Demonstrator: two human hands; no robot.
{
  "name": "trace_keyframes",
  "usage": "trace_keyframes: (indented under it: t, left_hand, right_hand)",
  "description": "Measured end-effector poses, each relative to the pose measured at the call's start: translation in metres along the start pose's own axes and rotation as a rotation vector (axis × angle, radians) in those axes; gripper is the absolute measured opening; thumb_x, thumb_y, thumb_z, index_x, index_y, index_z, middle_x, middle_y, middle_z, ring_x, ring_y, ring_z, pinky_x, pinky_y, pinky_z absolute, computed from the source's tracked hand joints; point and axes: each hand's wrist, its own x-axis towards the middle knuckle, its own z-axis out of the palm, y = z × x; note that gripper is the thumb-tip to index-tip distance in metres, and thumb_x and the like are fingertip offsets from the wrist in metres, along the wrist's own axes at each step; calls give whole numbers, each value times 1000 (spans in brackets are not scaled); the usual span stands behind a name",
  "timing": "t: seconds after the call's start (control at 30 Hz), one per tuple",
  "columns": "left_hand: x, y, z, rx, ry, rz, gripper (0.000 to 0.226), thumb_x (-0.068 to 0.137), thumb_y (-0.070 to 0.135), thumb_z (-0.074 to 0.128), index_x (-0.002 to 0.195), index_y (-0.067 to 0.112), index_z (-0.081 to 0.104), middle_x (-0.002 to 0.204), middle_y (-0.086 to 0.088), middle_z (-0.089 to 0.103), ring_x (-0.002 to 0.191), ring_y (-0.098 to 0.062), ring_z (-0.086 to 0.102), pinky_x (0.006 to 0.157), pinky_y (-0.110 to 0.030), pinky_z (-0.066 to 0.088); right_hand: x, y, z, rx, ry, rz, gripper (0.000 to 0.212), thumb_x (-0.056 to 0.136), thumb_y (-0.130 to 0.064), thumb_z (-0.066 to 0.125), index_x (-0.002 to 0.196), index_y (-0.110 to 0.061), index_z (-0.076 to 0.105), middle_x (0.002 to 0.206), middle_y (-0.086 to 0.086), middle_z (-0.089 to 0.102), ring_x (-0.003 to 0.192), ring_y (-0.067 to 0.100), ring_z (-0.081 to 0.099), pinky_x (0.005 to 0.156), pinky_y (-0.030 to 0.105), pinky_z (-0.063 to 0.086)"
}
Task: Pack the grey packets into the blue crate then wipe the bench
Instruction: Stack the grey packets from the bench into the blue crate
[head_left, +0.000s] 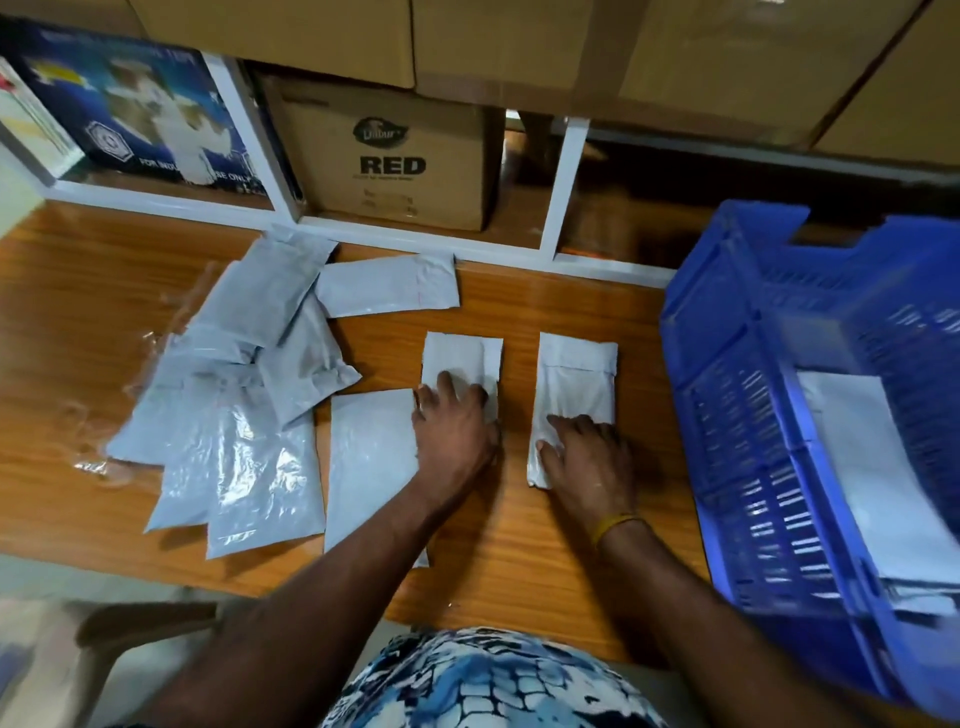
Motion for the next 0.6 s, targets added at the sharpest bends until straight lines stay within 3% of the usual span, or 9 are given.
trace_keyframes:
  t: [0.07,0.13,0.3,0.43,0.6]
  left_hand:
    - [-8,4,1,-15,11,8,48,89,45,56,131,23,50,145,-17,34,130,-42,37,96,-52,46]
    - [-13,8,3,-24,0,7,51,89,49,55,133,25,48,147,-16,31,134,-41,33,99,-54,44]
    - [-12,7,5,-34,-50,3,64,88,59,51,146,37,33,158,-15,13,142,-50,19,105,-63,37]
    - [-12,4,1,15,-44,37,61,89,48,56,145,39,34,157,-16,16,133,-49,34,100,-55,43]
    - [-14,8,-3,-19,-28,75,59,88,42,61,142,37,40,153,-15,22,125,-42,42,93,-47,45]
  right_hand:
    - [-6,-2,0,17,41,55,39,96,-49,45,127,-29,60,127,3,58,120,27,50,95,41,38]
    - [-6,-5,3,74,68,157,40,93,-53,49,125,-31,58,131,5,51,122,29,47,95,45,38]
    - [5,-11,16,101,-134,310,77,82,-71,52,147,-37,26,159,14,9,142,41,21,109,57,26]
    - [5,-10,16,74,-82,292,63,88,-56,53,144,-37,30,154,16,19,134,39,30,103,51,35]
    - [9,-6,7,231,-31,276,50,85,-35,62,132,-31,47,138,12,31,126,36,38,96,47,47]
